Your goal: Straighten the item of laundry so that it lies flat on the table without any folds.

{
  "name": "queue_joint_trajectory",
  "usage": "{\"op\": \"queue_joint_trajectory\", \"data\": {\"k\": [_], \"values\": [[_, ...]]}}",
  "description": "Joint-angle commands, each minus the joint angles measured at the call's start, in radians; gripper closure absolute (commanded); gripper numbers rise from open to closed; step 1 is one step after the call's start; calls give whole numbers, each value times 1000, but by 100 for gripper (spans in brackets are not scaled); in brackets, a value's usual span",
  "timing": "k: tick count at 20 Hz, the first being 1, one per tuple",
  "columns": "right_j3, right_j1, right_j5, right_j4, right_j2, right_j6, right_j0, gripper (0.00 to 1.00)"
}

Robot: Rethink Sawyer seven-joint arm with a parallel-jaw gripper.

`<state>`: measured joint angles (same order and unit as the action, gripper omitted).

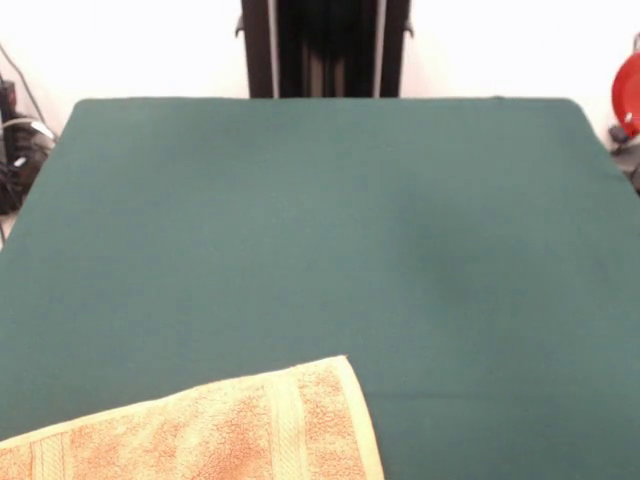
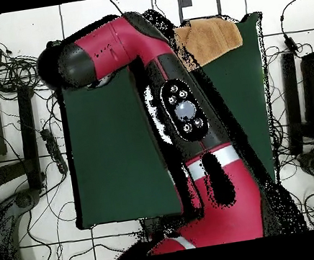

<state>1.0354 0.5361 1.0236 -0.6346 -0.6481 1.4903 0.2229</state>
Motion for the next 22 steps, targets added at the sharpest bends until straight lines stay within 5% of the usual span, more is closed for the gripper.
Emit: {"op": "queue_joint_trajectory", "data": {"k": [1, 10, 16, 22], "values": [[-246, -147, 241, -45, -113, -514, -72, 100], [-460, -208, 340, -75, -130, -633, -112, 100], [-464, -194, 339, -67, -86, -635, -125, 100], [-411, -73, 381, -51, -25, -615, -114, 100]]}}
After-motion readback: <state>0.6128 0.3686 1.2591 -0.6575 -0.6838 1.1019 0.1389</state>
